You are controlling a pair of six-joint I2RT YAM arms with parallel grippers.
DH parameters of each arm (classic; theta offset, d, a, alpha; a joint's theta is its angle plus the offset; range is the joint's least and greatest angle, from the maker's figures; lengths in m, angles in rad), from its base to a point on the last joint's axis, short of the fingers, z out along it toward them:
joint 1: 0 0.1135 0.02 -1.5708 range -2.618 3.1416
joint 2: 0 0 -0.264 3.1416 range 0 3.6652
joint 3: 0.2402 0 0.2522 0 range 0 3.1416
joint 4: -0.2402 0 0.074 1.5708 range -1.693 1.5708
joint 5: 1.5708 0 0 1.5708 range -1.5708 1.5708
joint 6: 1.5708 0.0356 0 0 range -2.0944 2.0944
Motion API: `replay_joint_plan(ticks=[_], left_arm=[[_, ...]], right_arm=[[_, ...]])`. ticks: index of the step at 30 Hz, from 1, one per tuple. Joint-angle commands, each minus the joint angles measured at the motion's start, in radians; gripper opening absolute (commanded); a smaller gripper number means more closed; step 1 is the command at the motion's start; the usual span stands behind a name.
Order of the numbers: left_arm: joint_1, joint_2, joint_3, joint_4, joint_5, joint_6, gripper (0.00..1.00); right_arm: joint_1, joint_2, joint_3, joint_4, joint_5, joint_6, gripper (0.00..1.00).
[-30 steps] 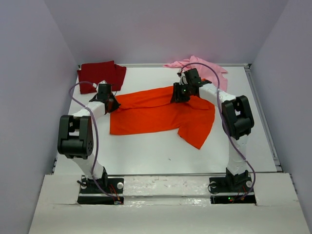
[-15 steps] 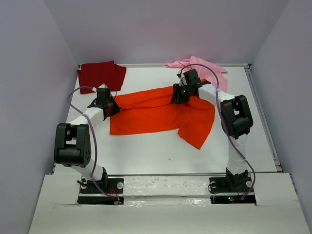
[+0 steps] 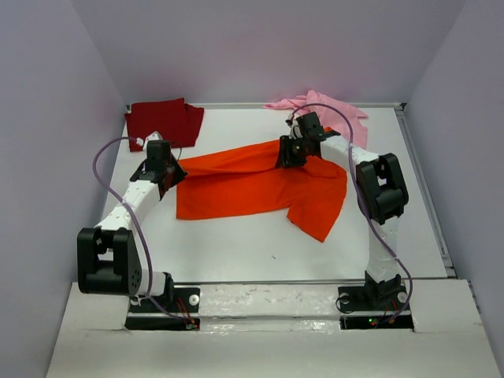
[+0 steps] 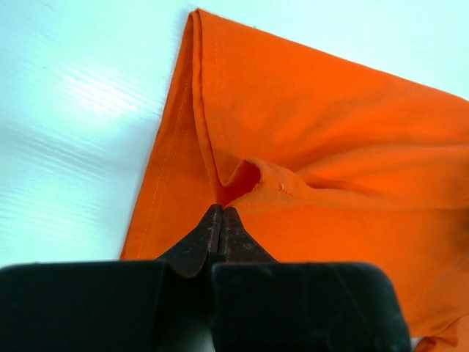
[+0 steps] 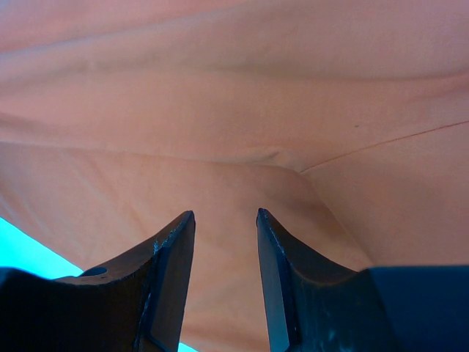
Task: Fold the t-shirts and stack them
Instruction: Fold the tshirt
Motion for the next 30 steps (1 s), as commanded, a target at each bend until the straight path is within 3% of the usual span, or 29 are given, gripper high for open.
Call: replay_joint_plan(ticks=[1, 17, 25, 30], left_arm=[[0.023, -0.059, 0.025, -0.044, -0.066, 0.023, 0.04], [0.031, -0.125, 0.013, -0.03, -0.056, 0.028, 0.15], [0.032, -0.179, -0.022, -0.016, 0.032, -0.007, 0.17], [0.031, -0.098, -0.019, 0.05, 0.052, -0.029, 0.19]], right_arm=[[-0.004, -0.002, 0.02, 0.036, -0.007, 0.005, 0.45], [-0.004, 0.019, 0.028, 0.036, -0.001, 0.002, 0.45], [-0.013, 0.029, 0.036, 0.034, 0.001, 0.004, 0.45], [-0.013, 0.018, 0.029, 0.036, -0.002, 0.002, 0.45]])
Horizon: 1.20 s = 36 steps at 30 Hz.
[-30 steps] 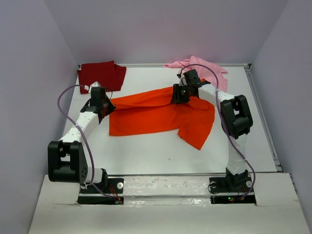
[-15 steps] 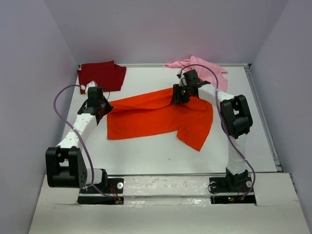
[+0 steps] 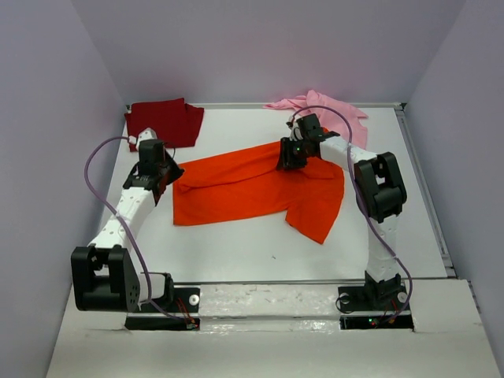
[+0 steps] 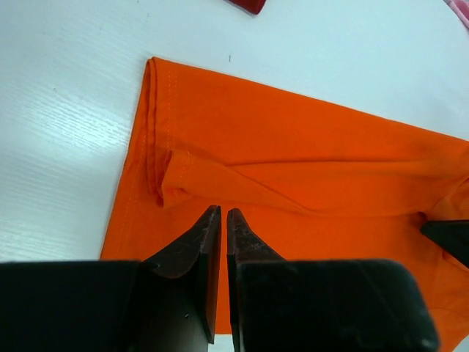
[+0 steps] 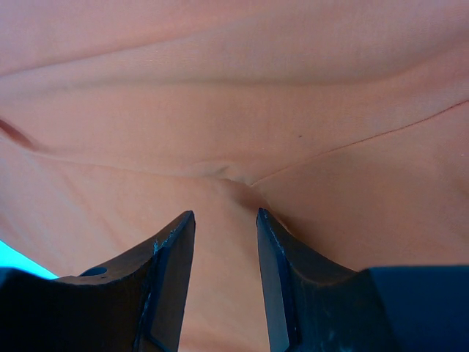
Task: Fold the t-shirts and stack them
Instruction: Fold the tshirt
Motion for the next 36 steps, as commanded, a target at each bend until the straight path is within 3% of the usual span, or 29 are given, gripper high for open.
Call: replay_joint_plan(ticks=[1, 7, 14, 21, 36], left_arm=[[0.004, 0.074, 0.001, 0.079, 0.067, -0.026, 0.19], [0.005, 0.281, 0.042, 0.153, 0.018, -0.052, 0.19], [-0.002, 0.359, 0.068, 0.216, -0.034, -0.081, 0.44], [-0.031, 0.325, 0.135, 0.167, -0.111, -0.023, 0.54], [-0.054, 0.45, 0.234, 0.013, -0.279, 0.042, 0.56]], right_arm=[[-0.006, -0.008, 0.029, 0.035, -0.004, 0.004, 0.45], [-0.006, -0.014, 0.02, 0.035, -0.018, 0.002, 0.45], [-0.006, -0.016, 0.018, 0.035, -0.024, -0.005, 0.45], [-0.006, -0.003, 0.021, 0.035, -0.022, -0.005, 0.45], [-0.006, -0.002, 0.017, 0.035, -0.004, -0.008, 0.45]])
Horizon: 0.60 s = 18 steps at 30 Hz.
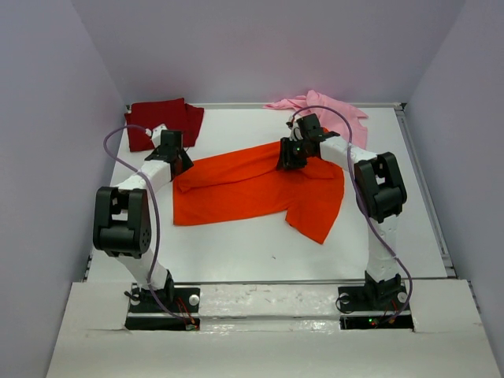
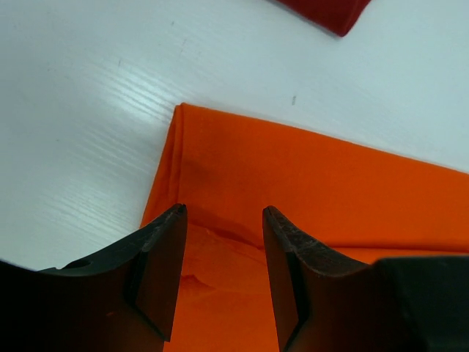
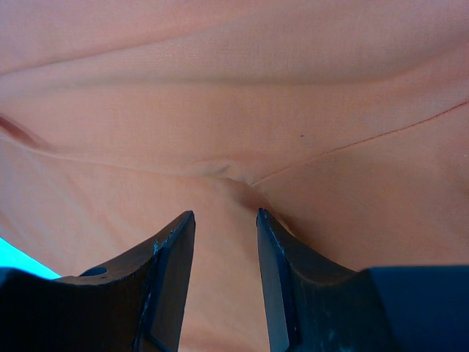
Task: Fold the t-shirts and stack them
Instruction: Fold the tshirt
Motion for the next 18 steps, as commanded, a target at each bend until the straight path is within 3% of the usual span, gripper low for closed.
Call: replay_joint_plan(ticks=[1, 18], left_arm=[[-0.007, 0.026, 0.046, -0.07, -0.092, 0.025, 0.56], [-0.022, 0.043, -0.003, -0.095, -0.019, 0.034, 0.55]], right_arm=[[-0.005, -0.002, 0.017, 0.036, 0.005, -0.007, 0.45], [-0.005, -0.025, 0.017, 0.036, 0.019, -0.007, 0.45]])
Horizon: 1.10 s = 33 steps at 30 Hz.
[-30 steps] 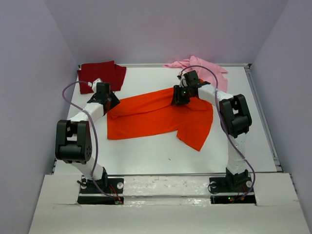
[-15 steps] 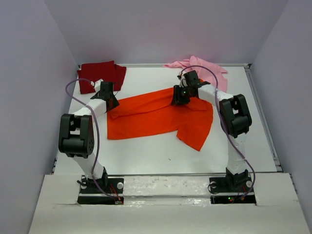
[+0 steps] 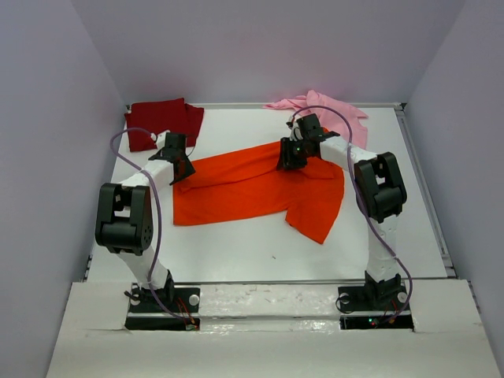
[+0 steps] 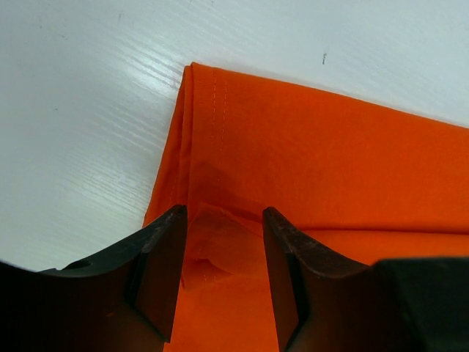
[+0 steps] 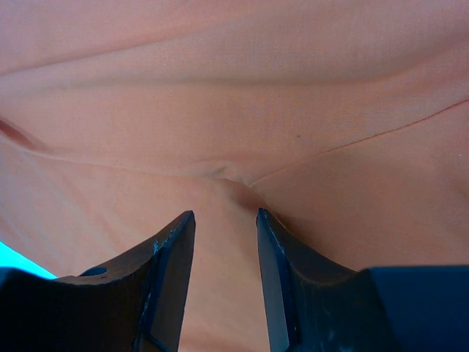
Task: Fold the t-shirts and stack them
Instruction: Fold the tshirt
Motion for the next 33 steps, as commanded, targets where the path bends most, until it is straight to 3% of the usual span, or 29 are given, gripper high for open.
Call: replay_joint_plan(ticks=[1, 11, 17, 21, 33], left_arm=[[-0.001, 0.0, -0.009, -0.01, 0.005, 0.014, 0.55], [-0.001, 0.004, -0.026, -0.026, 0.007, 0.029, 0.52], [-0.001, -0.005, -0.051, -0.013, 0.053, 0.048, 0.25], [-0.001, -0.006, -0.055, -0.003, 0.066, 0.057, 0.0], [0.002, -0.1, -0.026, 0.006, 0.05, 0.077, 0.0]], right_arm=[[-0.005, -0.025, 0.015, 0.034, 0.011, -0.005, 0.45], [-0.005, -0.03, 0.017, 0.034, 0.014, -0.003, 0.45], [-0.005, -0.026, 0.024, 0.036, 0.012, 0.001, 0.45], [-0.014, -0.031, 0.021, 0.034, 0.019, 0.001, 0.45], [-0.014, -0.036, 0.011, 0.034, 0.016, 0.0, 0.45]])
